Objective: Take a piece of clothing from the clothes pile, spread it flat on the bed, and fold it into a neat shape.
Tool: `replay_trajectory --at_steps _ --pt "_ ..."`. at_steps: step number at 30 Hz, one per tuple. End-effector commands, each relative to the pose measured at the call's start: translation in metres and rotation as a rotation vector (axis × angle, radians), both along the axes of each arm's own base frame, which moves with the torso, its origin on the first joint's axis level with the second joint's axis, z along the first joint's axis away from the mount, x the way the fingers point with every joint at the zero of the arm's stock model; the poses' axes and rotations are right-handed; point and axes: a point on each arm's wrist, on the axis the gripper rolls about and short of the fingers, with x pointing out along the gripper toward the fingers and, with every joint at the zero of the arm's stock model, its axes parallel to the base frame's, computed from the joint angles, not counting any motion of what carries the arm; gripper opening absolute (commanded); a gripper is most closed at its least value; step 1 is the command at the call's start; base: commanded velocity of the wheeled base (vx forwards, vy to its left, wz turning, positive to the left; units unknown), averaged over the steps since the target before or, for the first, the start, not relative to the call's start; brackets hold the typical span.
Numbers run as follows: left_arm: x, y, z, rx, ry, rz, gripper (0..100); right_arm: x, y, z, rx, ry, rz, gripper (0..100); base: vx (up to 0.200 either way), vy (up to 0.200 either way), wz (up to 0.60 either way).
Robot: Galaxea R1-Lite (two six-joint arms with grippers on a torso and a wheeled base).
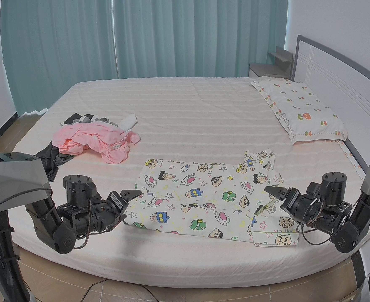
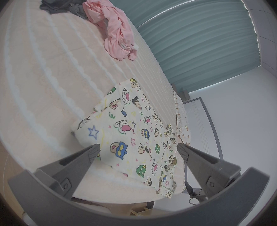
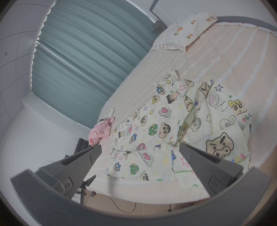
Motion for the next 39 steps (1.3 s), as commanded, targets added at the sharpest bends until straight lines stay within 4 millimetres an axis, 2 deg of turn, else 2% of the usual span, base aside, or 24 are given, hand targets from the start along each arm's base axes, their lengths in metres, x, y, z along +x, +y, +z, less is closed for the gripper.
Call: replay_trajectory --at_steps 1,17,23,35,39 --pt "0.0 -0.002 -0.004 0.003 0.01 -0.006 100 -0.001 -0.003 -0.015 -0.016 0.056 -0.009 100 0.2 0.0 0.0" --pt "0.002 -0.003 -0.008 0.004 0.02 -0.008 100 -0.001 -0.003 -0.015 -0.014 0.06 -0.008 100 0.013 0.0 0.0" --pt "0.002 -0.003 -0.008 0.004 0.02 -0.01 100 -0.001 -0.003 -0.015 -0.014 0.06 -0.008 100 0.0 -0.2 0.0" --pt "0.002 -0.003 -0.01 0.013 0.021 -0.009 100 -0.001 -0.002 -0.016 -0.016 0.062 -0.006 100 0.0 0.0 0.0" --pt "-0.007 -0.013 -0.004 0.033 -0.001 -0.04 100 -0.001 -0.002 -0.018 -0.018 0.068 -0.004 100 0.0 0.0 0.0"
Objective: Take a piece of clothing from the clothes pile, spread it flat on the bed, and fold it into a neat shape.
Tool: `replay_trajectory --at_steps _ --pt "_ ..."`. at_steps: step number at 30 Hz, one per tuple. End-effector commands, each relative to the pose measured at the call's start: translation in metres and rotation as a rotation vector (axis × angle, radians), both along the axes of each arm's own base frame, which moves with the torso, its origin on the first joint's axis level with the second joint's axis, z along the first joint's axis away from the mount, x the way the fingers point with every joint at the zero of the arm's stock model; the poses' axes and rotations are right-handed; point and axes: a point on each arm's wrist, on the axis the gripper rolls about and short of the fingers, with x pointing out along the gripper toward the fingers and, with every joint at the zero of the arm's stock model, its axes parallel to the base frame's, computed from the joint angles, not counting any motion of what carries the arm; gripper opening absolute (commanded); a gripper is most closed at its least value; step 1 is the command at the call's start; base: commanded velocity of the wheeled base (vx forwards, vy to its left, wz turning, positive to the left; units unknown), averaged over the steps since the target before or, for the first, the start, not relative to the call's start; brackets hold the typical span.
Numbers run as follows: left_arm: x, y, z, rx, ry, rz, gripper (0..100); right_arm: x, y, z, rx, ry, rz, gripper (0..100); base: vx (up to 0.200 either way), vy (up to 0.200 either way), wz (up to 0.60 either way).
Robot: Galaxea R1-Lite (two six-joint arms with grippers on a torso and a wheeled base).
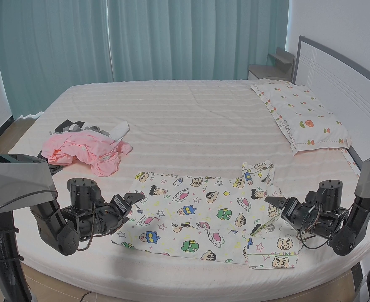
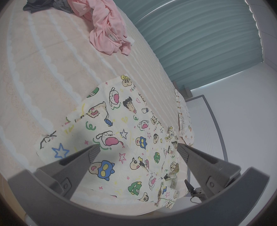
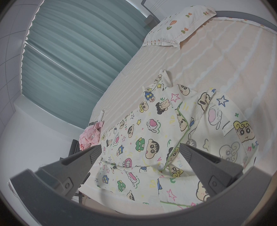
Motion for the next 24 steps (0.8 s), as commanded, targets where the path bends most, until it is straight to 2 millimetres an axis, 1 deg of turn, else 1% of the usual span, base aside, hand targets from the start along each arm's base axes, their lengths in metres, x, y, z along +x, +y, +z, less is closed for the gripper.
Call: replay_trajectory --at_steps 1,3,5,7,8,9,11,14,15,17,18,20,22,23,24 --pt "-0.01 -0.009 0.011 0.012 -0.03 -0.032 100 0.0 0.0 -0.003 -0.004 0.009 0.004 100 0.0 0.0 0.0" --pt "-0.018 -0.017 0.032 0.023 -0.093 -0.05 100 -0.001 0.001 -0.003 -0.004 0.012 0.005 100 0.0 0.0 0.0" --pt "-0.021 -0.02 0.048 0.048 -0.152 -0.06 100 -0.003 0.0 -0.004 -0.006 0.019 0.007 100 0.0 0.0 0.0" --pt "-0.02 -0.021 0.063 0.099 -0.198 -0.087 100 -0.004 0.001 -0.004 -0.009 0.023 0.011 100 0.0 0.0 0.0" --pt "-0.018 -0.02 0.065 0.119 -0.199 -0.093 100 -0.004 0.001 -0.004 -0.009 0.023 0.013 100 0.0 0.0 0.0" --pt "-0.011 -0.016 0.069 0.19 -0.169 -0.11 100 -0.004 0.001 -0.005 -0.011 0.024 0.013 100 0.0 0.0 0.0" --pt "0.003 -0.005 0.071 0.261 -0.119 -0.108 100 -0.004 0.001 -0.006 -0.012 0.028 0.013 100 0.0 0.0 0.0" --pt "0.012 0.012 0.071 0.334 -0.089 -0.16 100 -0.004 0.001 -0.006 -0.012 0.028 0.012 100 0.0 0.0 0.0" --pt "0.014 0.023 0.066 0.358 -0.086 -0.223 100 -0.005 0.001 -0.007 -0.015 0.032 0.014 100 0.0 0.0 0.0" --pt "0.016 0.038 0.051 0.389 -0.079 -0.333 100 -0.008 0.0 -0.008 -0.014 0.042 0.02 100 0.0 0.0 0.0" --pt "0.016 0.04 0.048 0.395 -0.076 -0.347 100 -0.008 0.0 -0.008 -0.013 0.042 0.022 100 0.0 0.0 0.0" --pt "0.021 0.054 0.028 0.441 -0.054 -0.396 100 -0.009 0.0 -0.007 0.007 0.031 0.051 100 0.0 0.0 0.0" --pt "0.026 0.058 0.014 0.453 -0.031 -0.416 100 -0.012 -0.001 -0.009 0.013 0.034 0.065 100 0.0 0.0 0.0" --pt "0.028 0.058 0.003 0.456 -0.014 -0.437 100 -0.012 -0.001 -0.009 0.016 0.024 0.066 100 0.0 0.0 0.0" --pt "0.029 0.058 -0.002 0.459 -0.008 -0.449 100 -0.013 -0.001 -0.01 0.016 0.02 0.068 100 0.0 0.0 0.0"
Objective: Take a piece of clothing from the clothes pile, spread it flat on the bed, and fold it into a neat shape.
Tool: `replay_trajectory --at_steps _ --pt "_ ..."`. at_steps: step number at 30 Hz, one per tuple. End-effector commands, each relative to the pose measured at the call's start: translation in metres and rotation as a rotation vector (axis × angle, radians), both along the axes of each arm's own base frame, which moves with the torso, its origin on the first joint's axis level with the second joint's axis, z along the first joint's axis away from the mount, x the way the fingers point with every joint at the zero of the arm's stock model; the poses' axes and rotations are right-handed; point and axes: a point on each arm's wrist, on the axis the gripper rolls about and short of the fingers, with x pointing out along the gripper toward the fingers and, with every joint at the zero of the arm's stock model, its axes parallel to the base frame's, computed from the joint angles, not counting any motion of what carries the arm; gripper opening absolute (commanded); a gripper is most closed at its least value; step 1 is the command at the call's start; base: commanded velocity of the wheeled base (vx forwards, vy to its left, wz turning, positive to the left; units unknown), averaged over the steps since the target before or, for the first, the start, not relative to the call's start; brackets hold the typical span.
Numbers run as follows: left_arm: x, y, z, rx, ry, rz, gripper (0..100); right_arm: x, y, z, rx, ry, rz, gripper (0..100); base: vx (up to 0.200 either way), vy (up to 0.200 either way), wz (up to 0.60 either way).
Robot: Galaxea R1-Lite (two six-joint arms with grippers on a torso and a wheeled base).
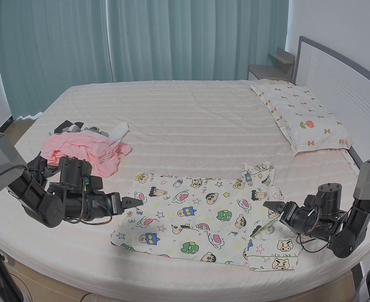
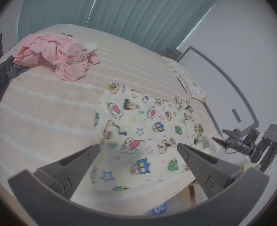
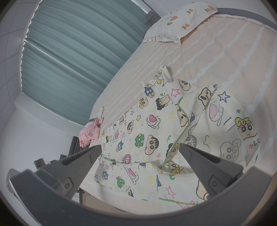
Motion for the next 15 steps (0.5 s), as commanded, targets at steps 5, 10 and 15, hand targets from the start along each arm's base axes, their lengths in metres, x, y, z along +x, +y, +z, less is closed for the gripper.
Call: replay_trajectory --at_steps 5,10,15 --pt "0.016 0.025 -0.074 0.054 0.134 -0.125 100 -0.008 -0.002 -0.01 0.017 -0.024 0.027 100 0.0 0.0 0.0" --pt "0.015 0.024 -0.08 0.048 0.131 -0.181 100 -0.01 -0.002 -0.011 0.017 -0.029 0.032 100 0.0 0.0 0.0" --pt "0.017 0.025 -0.08 0.046 0.127 -0.181 100 -0.01 -0.002 -0.011 0.019 -0.027 0.039 100 0.0 0.0 0.0"
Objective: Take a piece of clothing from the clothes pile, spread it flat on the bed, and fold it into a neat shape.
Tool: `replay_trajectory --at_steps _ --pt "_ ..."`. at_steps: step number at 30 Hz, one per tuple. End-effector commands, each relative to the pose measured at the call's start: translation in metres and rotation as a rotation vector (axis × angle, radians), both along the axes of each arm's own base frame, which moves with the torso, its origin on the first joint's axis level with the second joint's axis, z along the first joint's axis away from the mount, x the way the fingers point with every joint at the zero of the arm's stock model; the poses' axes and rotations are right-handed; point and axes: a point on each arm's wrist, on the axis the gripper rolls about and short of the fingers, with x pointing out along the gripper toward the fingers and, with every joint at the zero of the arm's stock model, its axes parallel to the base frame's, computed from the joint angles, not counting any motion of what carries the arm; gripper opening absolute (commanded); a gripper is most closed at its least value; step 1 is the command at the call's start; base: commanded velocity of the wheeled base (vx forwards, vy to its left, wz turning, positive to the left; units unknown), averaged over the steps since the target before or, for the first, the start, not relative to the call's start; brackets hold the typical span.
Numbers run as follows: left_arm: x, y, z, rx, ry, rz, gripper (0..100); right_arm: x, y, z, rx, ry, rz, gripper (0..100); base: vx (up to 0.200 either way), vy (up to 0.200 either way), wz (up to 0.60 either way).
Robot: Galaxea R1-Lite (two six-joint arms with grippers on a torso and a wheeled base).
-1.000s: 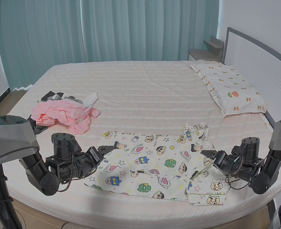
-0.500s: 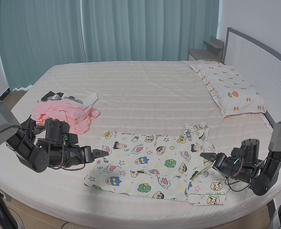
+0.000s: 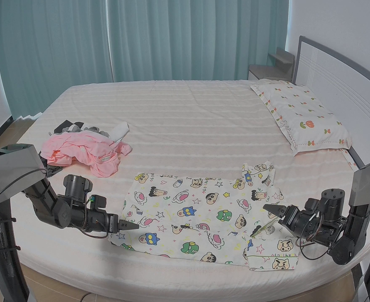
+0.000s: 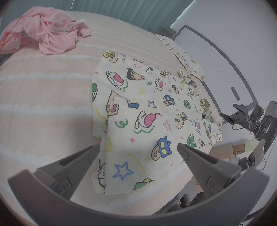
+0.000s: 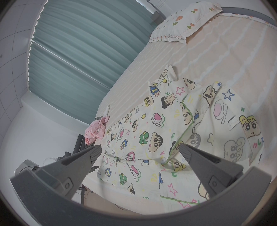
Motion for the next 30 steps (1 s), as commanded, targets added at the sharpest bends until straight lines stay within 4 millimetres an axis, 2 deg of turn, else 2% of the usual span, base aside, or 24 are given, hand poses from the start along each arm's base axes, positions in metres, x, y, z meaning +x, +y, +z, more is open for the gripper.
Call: replay_trajectory --at_steps 1,14,15,23,30 --pt "0.0 0.001 -0.011 0.001 0.032 0.003 100 -0.001 0.0 -0.003 -0.001 0.015 0.004 100 0.0 0.0 0.0" --pt "0.001 0.0 -0.016 0.007 0.035 -0.003 100 0.0 0.0 -0.005 -0.002 0.02 0.004 100 0.0 0.0 0.0" --pt "0.003 0.0 -0.016 0.007 0.034 -0.003 0 0.0 0.0 -0.005 -0.003 0.018 0.005 100 0.0 0.0 0.0" --pt "0.005 0.003 -0.017 0.017 0.031 0.014 0 0.0 0.0 -0.005 -0.003 0.019 0.005 100 0.0 0.0 0.0" --pt "-0.002 0.011 -0.015 0.034 0.044 0.042 0 0.0 0.0 -0.005 -0.003 0.018 0.005 100 0.0 0.0 0.0"
